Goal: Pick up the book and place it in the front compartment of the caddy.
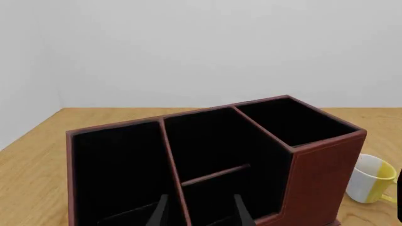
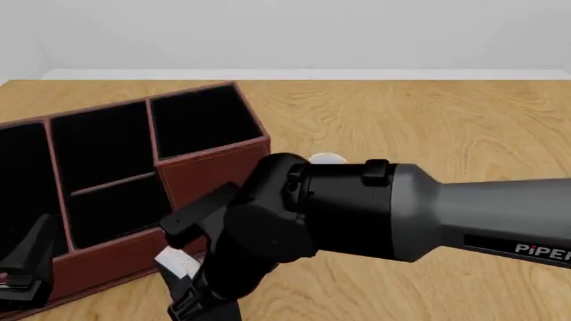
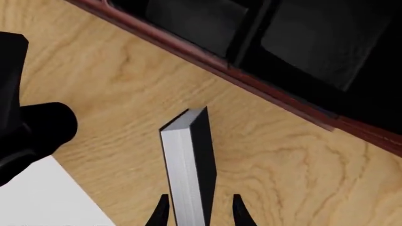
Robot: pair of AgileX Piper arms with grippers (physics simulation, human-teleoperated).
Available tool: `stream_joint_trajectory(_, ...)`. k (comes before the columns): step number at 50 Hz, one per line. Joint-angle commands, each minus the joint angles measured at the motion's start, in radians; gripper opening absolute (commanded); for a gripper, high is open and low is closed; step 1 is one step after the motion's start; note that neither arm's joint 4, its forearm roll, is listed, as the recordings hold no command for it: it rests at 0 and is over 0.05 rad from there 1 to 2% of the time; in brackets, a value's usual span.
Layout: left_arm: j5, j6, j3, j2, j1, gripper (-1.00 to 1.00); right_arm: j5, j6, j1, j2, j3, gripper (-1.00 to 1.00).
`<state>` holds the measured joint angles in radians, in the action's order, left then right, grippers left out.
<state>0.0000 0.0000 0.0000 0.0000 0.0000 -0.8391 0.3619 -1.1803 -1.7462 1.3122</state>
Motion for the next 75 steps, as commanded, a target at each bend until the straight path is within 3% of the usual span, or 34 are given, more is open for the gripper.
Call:
stream_joint_trajectory(1,0.000,0.000,0.000,0.000,0.000,1.00,0.029,-0.007,-0.007,-0.021,-0.020,1.00)
stream_joint_trajectory(9,0.000,0.000,0.000,0.000,0.000,1.00,0.051,0.015,-0.040,-0.017,-0.050,1.00)
stream_joint_trajectory(10,0.000,0.000,0.000,0.000,0.000,1.00,0.047,0.006,-0.040,-0.016,-0.046,-1.00)
stream_joint_trajectory(12,0.000,0.000,0.000,0.000,0.000,1.00,0.042,0.000,-0.048,-0.011,-0.044,-1.00)
stream_joint_trajectory(13,0.000,0.000,0.000,0.000,0.000,1.00,0.049,0.024,-0.081,0.006,-0.067,-1.00)
stream_joint_trajectory(23,0.000,0.000,0.000,0.000,0.000,1.00,0.003,-0.021,-0.047,0.004,-0.001,-1.00)
stream_joint_trajectory(24,0.000,0.000,0.000,0.000,0.000,1.00,-0.033,-0.084,-0.027,-0.002,0.057,-1.00)
stream_joint_trajectory(27,0.000,0.000,0.000,0.000,0.000,1.00,-0.077,-0.091,-0.023,0.010,0.142,-1.00)
stream_joint_trajectory(28,0.000,0.000,0.000,0.000,0.000,1.00,-0.098,-0.122,-0.019,0.005,0.168,-1.00)
stream_joint_trajectory(30,0.000,0.000,0.000,0.000,0.000,1.00,-0.104,-0.090,-0.036,0.019,0.173,-1.00)
stream_joint_trajectory(56,0.000,0.000,0.000,0.000,0.000,1.00,-0.215,-0.212,-0.027,0.084,0.327,-1.00)
stream_joint_trajectory(57,0.000,0.000,0.000,0.000,0.000,1.00,-0.229,-0.251,-0.015,0.085,0.361,-1.00)
stream_joint_trajectory(59,0.000,0.000,0.000,0.000,0.000,1.00,-0.241,-0.248,-0.012,0.090,0.388,-1.00)
stream_joint_trajectory(69,0.000,0.000,0.000,0.000,0.000,1.00,-0.314,-0.381,0.047,0.083,0.558,-1.00)
stream_joint_trajectory(71,0.000,0.000,0.000,0.000,0.000,1.00,-0.326,-0.375,0.040,0.089,0.589,-1.00)
stream_joint_trajectory(73,0.000,0.000,0.000,0.000,0.000,1.00,-0.338,-0.425,0.048,0.091,0.623,-1.00)
stream_joint_trajectory(75,0.000,0.000,0.000,0.000,0.000,1.00,-0.355,-0.415,0.037,0.083,0.675,-1.00)
